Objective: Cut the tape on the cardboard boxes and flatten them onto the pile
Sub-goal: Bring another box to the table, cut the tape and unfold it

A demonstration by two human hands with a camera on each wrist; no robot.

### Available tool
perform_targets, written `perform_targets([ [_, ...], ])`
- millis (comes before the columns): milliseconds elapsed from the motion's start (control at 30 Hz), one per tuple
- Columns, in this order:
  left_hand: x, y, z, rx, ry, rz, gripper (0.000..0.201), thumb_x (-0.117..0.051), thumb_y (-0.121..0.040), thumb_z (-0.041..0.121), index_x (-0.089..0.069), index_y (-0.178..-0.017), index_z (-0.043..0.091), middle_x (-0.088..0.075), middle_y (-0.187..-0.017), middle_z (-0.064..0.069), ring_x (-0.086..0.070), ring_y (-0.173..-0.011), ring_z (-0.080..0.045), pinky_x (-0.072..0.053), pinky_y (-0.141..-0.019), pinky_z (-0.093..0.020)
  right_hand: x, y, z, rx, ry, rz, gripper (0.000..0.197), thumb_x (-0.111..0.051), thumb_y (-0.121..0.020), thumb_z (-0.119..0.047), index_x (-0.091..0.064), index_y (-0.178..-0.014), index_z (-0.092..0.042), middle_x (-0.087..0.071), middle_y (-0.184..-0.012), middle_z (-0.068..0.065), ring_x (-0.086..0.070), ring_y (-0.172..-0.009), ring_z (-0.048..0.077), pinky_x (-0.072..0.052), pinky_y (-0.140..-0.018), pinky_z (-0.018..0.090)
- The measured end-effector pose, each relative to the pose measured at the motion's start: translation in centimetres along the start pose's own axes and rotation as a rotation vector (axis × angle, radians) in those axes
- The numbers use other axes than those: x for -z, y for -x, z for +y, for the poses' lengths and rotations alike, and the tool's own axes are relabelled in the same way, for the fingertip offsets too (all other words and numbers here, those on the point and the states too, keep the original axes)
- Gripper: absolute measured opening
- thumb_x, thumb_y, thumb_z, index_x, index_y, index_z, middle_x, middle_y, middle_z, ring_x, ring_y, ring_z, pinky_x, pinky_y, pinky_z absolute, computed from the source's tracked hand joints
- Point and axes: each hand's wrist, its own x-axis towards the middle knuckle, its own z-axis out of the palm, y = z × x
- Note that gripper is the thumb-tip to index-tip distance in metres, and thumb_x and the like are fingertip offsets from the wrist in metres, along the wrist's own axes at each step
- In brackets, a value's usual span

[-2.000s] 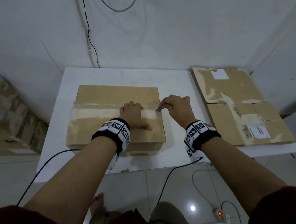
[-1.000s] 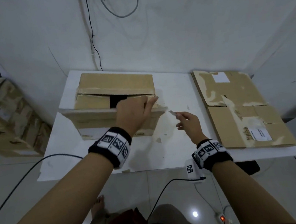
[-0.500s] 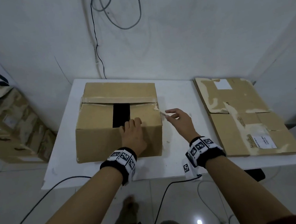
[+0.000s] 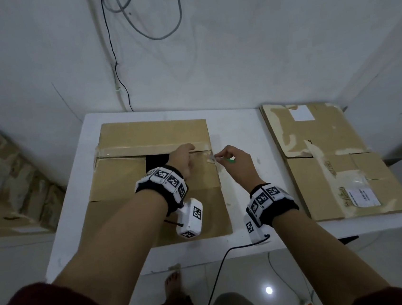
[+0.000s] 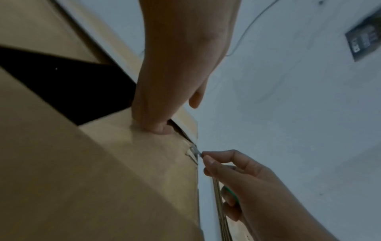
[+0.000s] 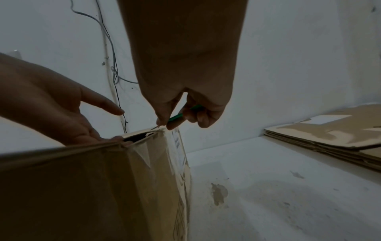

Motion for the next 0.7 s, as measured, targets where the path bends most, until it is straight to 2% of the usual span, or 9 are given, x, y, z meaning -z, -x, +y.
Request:
perform_targets([
  [67,-0.3,-0.3,0.0,0.031,0.226,-0.025,0.008,-0.055,-0.092,0.012,-0.054,-0.095,0.005,-0.054,-0.081,-0.008,-0.057,-0.058,-0.016,-0.045,-0.043,-0.017,-0.3,-0.3,0.1,0.003,-0.012,0.003,0.013,-0.072,-0.087,-0.019,-0.065,-0.077,-0.022,-0.063,-0.076,-0.014,-0.055,-0.072,-0.003,-0.040,-0.067,0.008],
  [133,-0.7,-0.8,-0.1,0.017,0.318,-0.071,0.022,-0.052,-0.095,0.012,-0.050,-0.116,0.004,-0.056,-0.104,-0.012,-0.061,-0.092,-0.018,-0.053,-0.068,-0.020,-0.7,-0.7,0.3,-0.009,-0.009,0.012,0.013,-0.072,-0.087,-0.017,-0.065,-0.077,-0.018,-0.064,-0.077,-0.014,-0.056,-0.074,-0.002,-0.042,-0.070,0.010],
  [200,-1.0,-1.3,-0.3,-0.002,0.328,-0.078,0.035,-0.050,-0.098,0.016,-0.044,-0.131,0.004,-0.051,-0.116,-0.012,-0.054,-0.111,-0.021,-0.047,-0.089,-0.024,-1.0,-1.1,0.4,-0.024,-0.012,0.019,0.010,-0.071,-0.088,-0.016,-0.066,-0.081,-0.009,-0.066,-0.080,-0.008,-0.057,-0.078,0.002,-0.042,-0.071,0.012],
  [267,-1.1,-2.1,-0.3,-0.019,0.316,-0.051,0.038,-0.052,-0.099,0.021,-0.046,-0.130,0.001,-0.053,-0.112,-0.010,-0.055,-0.105,-0.018,-0.048,-0.087,-0.025,-1.2,-1.4,0.6,-0.012,-0.014,0.029,0.010,-0.070,-0.088,-0.015,-0.067,-0.084,-0.006,-0.068,-0.083,-0.002,-0.059,-0.082,0.009,-0.043,-0.072,0.014],
  [367,-1.4,-3.3,-0.3,-0.032,0.306,0.020,0.035,-0.049,-0.100,0.021,-0.049,-0.127,-0.001,-0.058,-0.091,-0.004,-0.059,-0.078,-0.011,-0.054,-0.066,-0.019,-1.3,-1.8,0.6,0.018,0.010,0.047,0.010,-0.069,-0.089,-0.015,-0.068,-0.086,-0.006,-0.069,-0.086,0.000,-0.062,-0.088,0.015,-0.048,-0.077,0.020],
  [467,-1.6,-4.0,-0.3,-0.027,0.295,0.069,0.025,-0.043,-0.102,0.014,-0.052,-0.118,-0.002,-0.057,-0.084,-0.004,-0.057,-0.069,-0.009,-0.052,-0.052,-0.016,-1.6,-2.2,0.8,0.051,0.064,0.089,0.008,-0.067,-0.090,-0.016,-0.067,-0.087,-0.009,-0.069,-0.088,-0.001,-0.062,-0.091,0.016,-0.051,-0.082,0.030],
  [567,-1.7,-4.0,-0.4,-0.026,0.276,0.045,0.020,-0.041,-0.103,0.013,-0.051,-0.086,0.006,-0.056,-0.082,-0.004,-0.055,-0.071,-0.008,-0.052,-0.063,-0.017,-1.9,-2.4,1.2,0.067,0.100,0.128,0.006,-0.066,-0.091,-0.017,-0.067,-0.088,-0.011,-0.069,-0.090,-0.001,-0.062,-0.091,0.014,-0.052,-0.083,0.032],
  [633,-1.7,-4.1,-0.5,-0.051,0.262,0.041,0.023,-0.040,-0.103,0.013,-0.048,-0.081,0.008,-0.056,-0.081,-0.004,-0.055,-0.071,-0.008,-0.051,-0.071,-0.021,-2.0,-2.5,1.3,0.097,0.125,0.146,0.006,-0.066,-0.092,-0.017,-0.068,-0.091,-0.012,-0.068,-0.091,-0.001,-0.061,-0.090,0.013,-0.052,-0.082,0.031],
  [700,-1.5,-4.5,-0.5,-0.082,0.259,0.057,0.022,-0.041,-0.102,0.013,-0.048,-0.082,0.008,-0.057,-0.080,-0.004,-0.056,-0.070,-0.008,-0.051,-0.071,-0.021,-2.3,-2.7,1.3,0.107,0.143,0.150,0.006,-0.065,-0.092,-0.017,-0.069,-0.092,-0.013,-0.068,-0.091,0.000,-0.061,-0.089,0.013,-0.052,-0.081,0.029],
])
